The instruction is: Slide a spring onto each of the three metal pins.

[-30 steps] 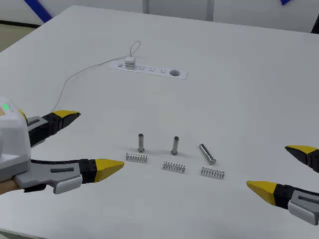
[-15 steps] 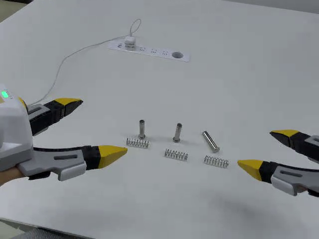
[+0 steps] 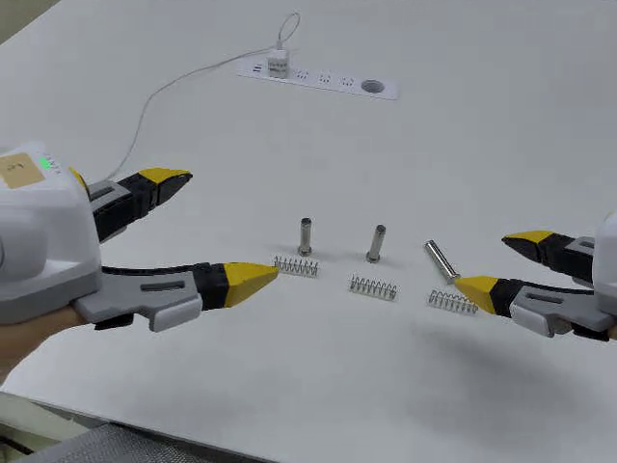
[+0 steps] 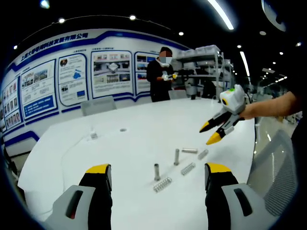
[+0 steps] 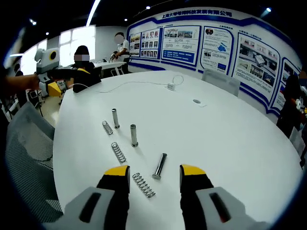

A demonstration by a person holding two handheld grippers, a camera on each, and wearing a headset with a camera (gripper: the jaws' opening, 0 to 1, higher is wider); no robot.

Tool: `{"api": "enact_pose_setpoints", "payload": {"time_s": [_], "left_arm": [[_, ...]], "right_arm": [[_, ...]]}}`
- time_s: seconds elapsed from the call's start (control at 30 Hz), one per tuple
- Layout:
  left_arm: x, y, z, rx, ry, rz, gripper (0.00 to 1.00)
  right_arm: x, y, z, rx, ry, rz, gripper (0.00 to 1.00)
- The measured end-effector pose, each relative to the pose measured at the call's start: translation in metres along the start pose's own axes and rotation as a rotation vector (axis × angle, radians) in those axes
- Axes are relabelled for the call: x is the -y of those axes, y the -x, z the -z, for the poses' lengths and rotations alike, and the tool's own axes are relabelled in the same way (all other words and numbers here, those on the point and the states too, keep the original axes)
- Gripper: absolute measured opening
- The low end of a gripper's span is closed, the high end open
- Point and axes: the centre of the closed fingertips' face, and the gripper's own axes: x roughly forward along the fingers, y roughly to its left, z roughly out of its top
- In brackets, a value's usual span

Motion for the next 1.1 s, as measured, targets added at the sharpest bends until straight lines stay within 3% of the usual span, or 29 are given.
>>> {"api": "enact_pose_setpoints", "payload": {"time_s": [0.2,0.43,0.5,0.73,0.93,1.1], "left_arm": [[0.006,-0.007,-0.001,0.001,0.005,0.046,0.81],[0.01,-0.012,0.007,-0.006,0.018,0.072,0.81],[0.013,-0.011,0.006,0.009,0.028,0.091,0.8],[0.007,-0.01,0.015,-0.012,0.033,0.077,0.8],[-0.001,-0.012,0.024,-0.015,0.061,0.052,0.79],[0.002,-0.015,0.029,-0.02,0.079,0.061,0.79]], "right_arm": [[0.0,-0.012,-0.002,-0.019,0.014,-0.006,0.41],[-0.001,-0.03,0.001,-0.054,0.03,-0.019,0.37],[0.0,-0.035,0.002,-0.061,0.043,-0.017,0.37],[0.011,-0.054,0.012,-0.11,0.012,-0.004,0.32],[0.012,-0.066,0.011,-0.124,0.0,-0.009,0.3],[0.009,-0.076,0.015,-0.146,-0.012,-0.031,0.27]]}}
